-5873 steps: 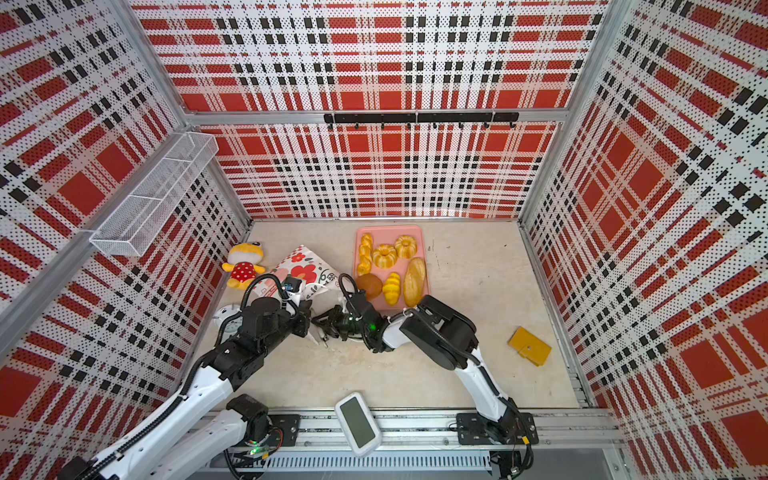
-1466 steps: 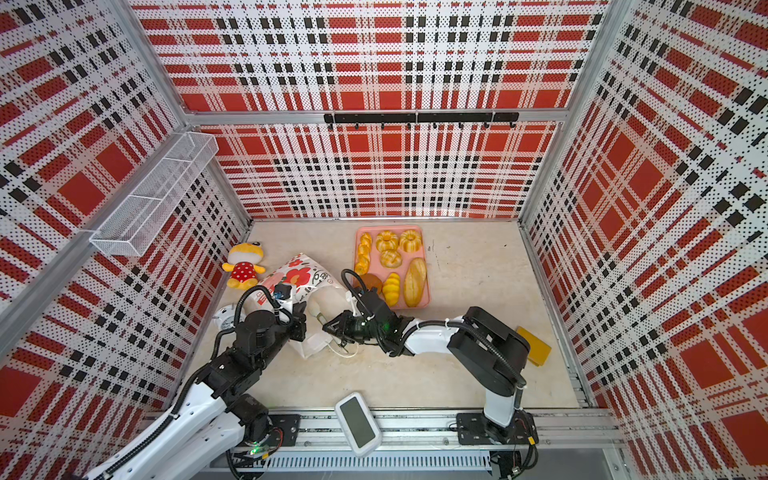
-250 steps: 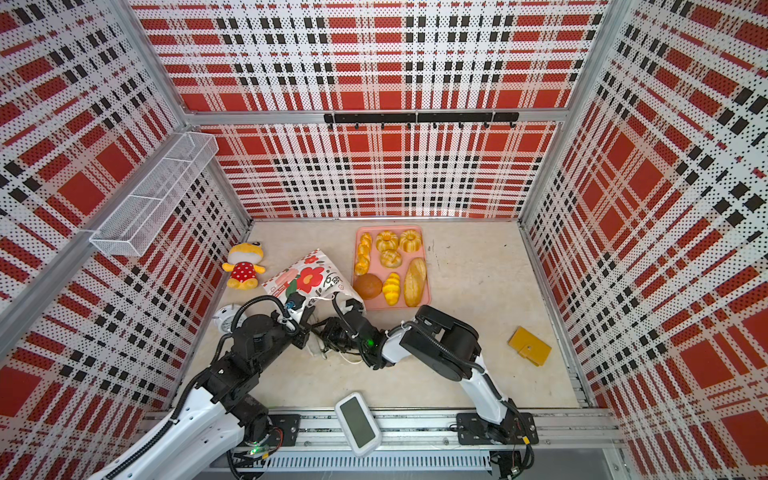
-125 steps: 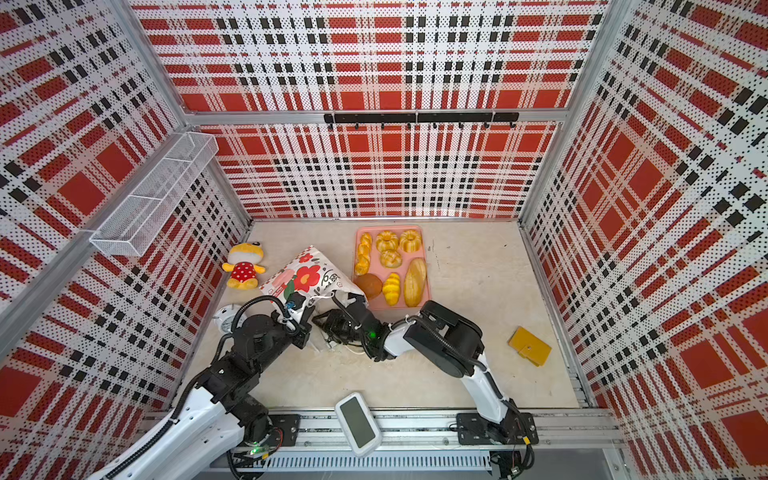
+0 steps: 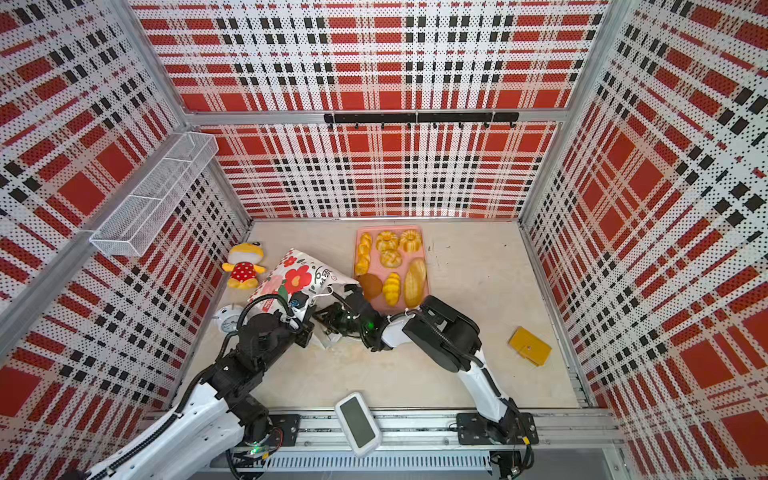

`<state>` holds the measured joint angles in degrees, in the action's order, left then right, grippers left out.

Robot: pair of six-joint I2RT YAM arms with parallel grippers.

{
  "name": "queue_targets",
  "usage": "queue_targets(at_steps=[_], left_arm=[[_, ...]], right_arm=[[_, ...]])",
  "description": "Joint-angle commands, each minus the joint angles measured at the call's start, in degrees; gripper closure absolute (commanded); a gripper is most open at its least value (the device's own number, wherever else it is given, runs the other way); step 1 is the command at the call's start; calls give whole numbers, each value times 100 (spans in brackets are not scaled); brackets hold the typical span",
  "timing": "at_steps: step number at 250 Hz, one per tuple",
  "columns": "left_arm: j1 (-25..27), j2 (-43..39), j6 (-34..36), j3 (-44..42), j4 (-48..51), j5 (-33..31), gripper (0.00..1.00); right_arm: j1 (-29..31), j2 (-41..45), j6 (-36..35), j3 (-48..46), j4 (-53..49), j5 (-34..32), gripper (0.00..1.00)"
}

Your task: Take the fake bread out of the paper bag

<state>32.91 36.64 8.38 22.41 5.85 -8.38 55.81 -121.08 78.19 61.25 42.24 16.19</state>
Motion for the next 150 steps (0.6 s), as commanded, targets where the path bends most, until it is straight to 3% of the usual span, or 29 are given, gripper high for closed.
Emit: queue_targets(at_steps=[1,79,133,150], left_arm=[[105,-14,-190,-148,-187,3,100],[116,-159,-363,-228,-259,-185,100],[127,-309,-414,-282,-251,-261,100],[125,-292,-419,-273,-251,-260,100]], right_arm=[[51,804,-322,-462,537,-111,100],[246,1769,-388,-1443,615,-467,100],[264,1764,-384,-1457,489,-458,100],[264,1587,-243,-1389,635,-437,90]])
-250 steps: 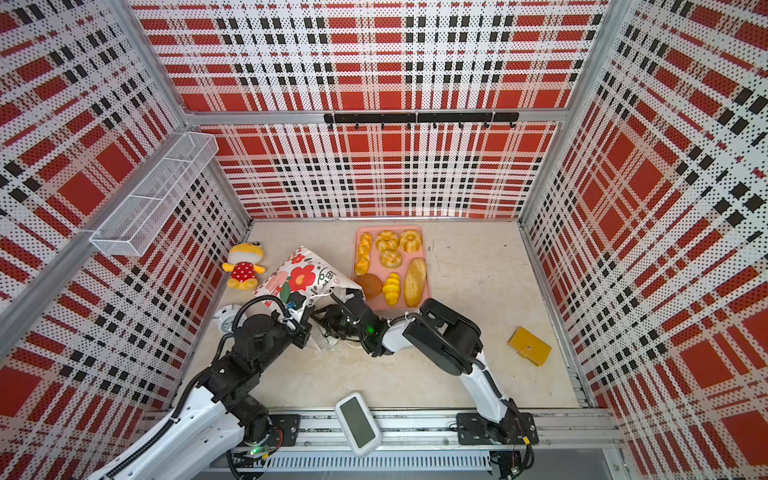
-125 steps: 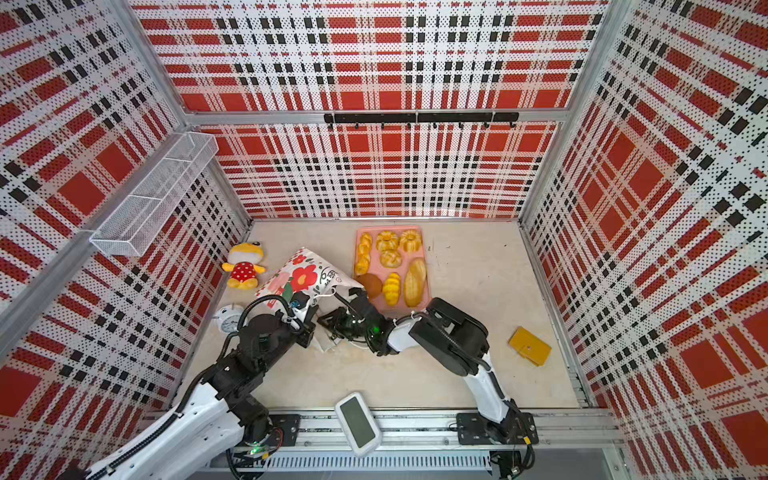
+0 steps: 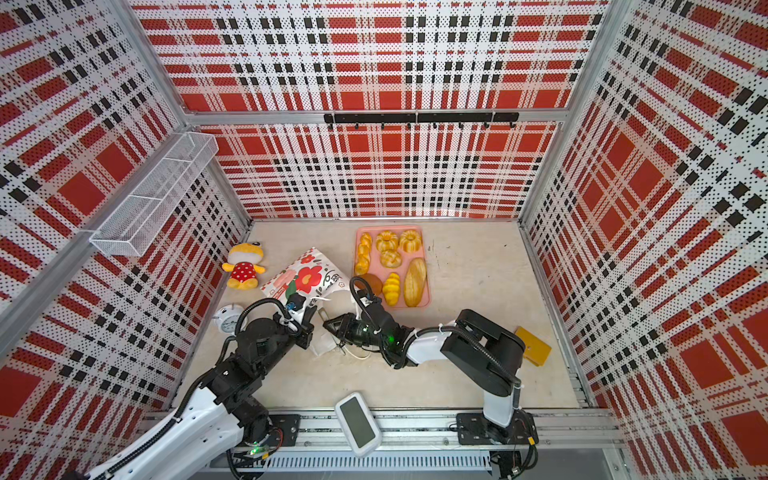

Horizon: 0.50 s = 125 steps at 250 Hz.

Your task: Take the fake bread out of the paper bag

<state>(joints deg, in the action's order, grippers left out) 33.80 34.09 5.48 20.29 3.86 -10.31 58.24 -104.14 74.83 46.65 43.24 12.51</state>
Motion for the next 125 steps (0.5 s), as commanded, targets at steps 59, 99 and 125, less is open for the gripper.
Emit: queue_targets(at_steps=[59,99,125], left_arm=[[35,53,-115,-34,-69,-77,100],[35,107,-78,0,-91,-76,100],[36,124,-65,5,-113,-53,100]], right_arm=[[268,-507,261,468,501,-201,81],[543,-722,79,742,320,-437,82],[557,-956,56,951,327,-349,84]])
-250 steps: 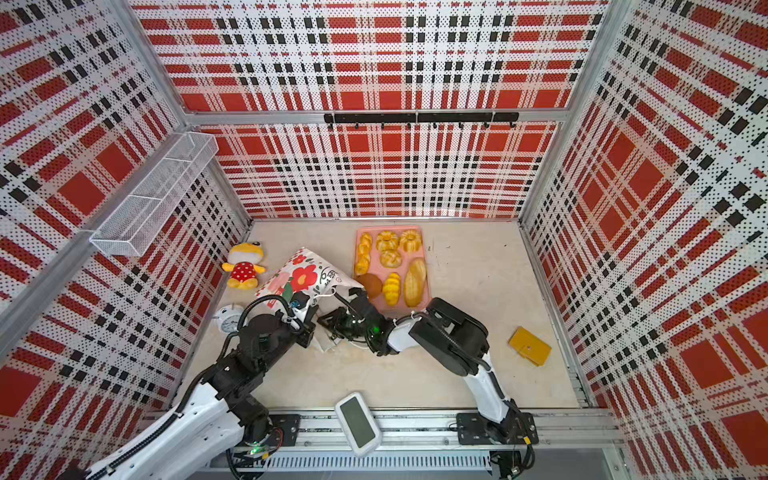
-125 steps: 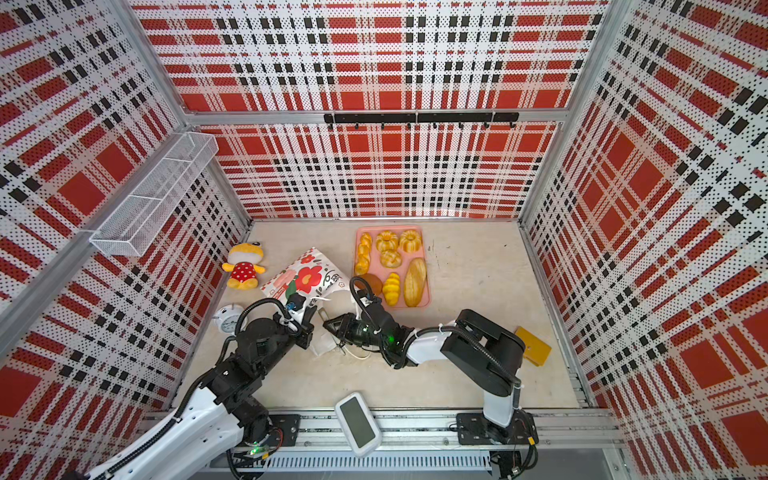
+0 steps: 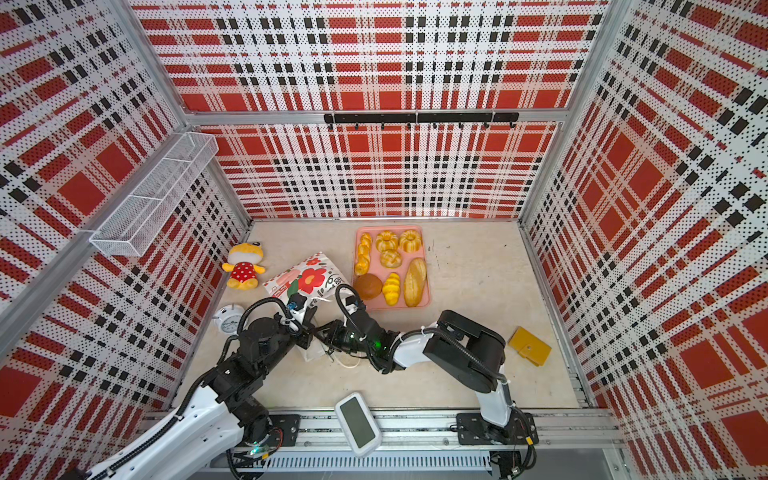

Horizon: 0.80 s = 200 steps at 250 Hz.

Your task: Take the fake bread out of the paper bag

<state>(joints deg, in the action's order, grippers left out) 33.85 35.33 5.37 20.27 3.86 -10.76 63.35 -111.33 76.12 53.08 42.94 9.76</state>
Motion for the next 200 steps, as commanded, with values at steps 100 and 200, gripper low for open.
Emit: queue_targets(at_steps=[100,200], left_arm=[[34,35,-1,3,-113,94,100],[33,65,134,18,-113,141,100]], right_arm=[[-274,-879,-49,999,109,-21,79],[-530,-1172,147,1328,24,173,70]])
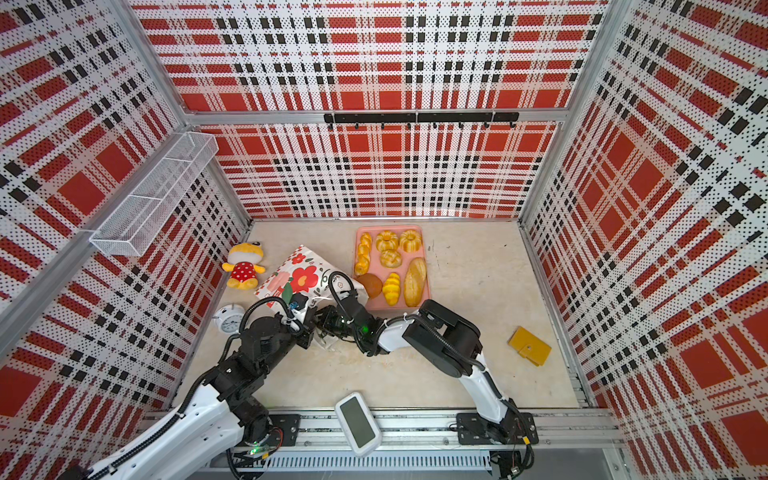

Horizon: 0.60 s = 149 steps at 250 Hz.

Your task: Take the fake bread out of the paper bag

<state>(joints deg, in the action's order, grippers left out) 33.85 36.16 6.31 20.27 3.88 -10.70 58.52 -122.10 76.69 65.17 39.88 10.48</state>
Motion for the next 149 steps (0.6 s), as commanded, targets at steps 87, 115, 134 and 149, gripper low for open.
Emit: queue_targets(at_steps=[87,115,134,149], left_arm=[[34,38,55,29,-115,168,100],[30,51,74,43,-116,168,100],[32,49,92,47,-110,157,100],[34,52,99,55,-107,162,100]], right_arm=[[-267,-217,163,231,383,485,57],[-280,-217,161,273,251,556,56],[-288,-209,155,276,139,602,56],[-291,-184,145,231,118,620,56]])
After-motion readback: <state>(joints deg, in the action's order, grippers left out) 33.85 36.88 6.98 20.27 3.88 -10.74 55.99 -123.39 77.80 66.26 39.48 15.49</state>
